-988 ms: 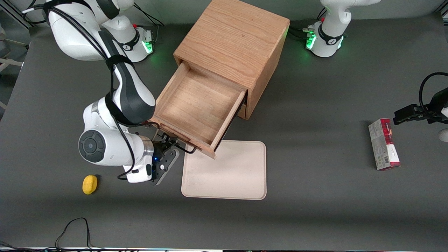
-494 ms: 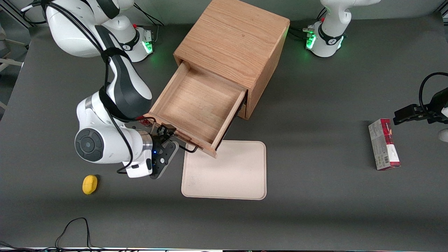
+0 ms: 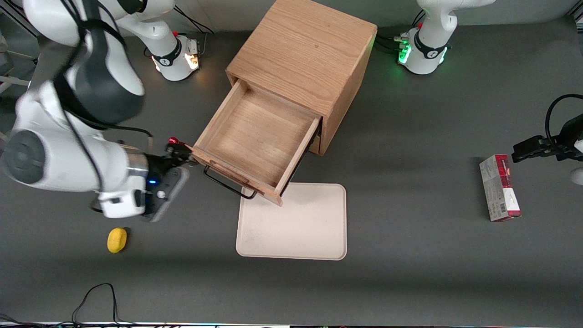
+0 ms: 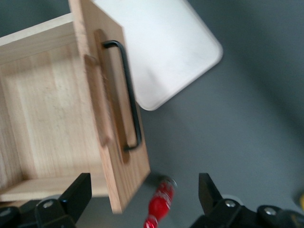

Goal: Open upper drawer

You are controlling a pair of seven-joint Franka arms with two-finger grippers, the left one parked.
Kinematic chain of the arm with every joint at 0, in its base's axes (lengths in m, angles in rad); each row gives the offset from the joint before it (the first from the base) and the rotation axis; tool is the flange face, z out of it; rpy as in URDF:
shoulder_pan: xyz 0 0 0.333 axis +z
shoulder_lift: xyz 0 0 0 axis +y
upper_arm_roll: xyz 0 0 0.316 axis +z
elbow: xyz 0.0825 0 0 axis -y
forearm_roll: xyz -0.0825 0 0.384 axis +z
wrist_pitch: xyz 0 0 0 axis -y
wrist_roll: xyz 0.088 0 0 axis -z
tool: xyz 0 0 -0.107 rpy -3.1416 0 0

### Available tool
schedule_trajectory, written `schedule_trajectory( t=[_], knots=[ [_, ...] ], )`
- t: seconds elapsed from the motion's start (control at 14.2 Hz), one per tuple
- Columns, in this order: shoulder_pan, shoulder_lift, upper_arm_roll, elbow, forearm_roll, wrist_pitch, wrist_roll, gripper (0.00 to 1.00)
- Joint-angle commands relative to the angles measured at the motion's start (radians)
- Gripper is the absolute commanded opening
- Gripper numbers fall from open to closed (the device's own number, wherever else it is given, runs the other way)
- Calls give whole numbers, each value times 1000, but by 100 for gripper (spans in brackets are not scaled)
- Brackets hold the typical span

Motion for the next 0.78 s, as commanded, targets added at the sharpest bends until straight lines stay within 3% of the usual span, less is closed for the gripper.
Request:
schedule_trajectory(
  t=[0.0, 0.21, 0.49, 0.71],
  knots=[
    [11, -156, -65, -159, -46, -2, 104, 100],
    [12, -260, -108, -308, -87, 27, 261, 100],
    [8, -486, -122, -644, -149, 151, 494, 100],
    [9, -540, -198, -666, -175, 102, 500, 100]
  ],
)
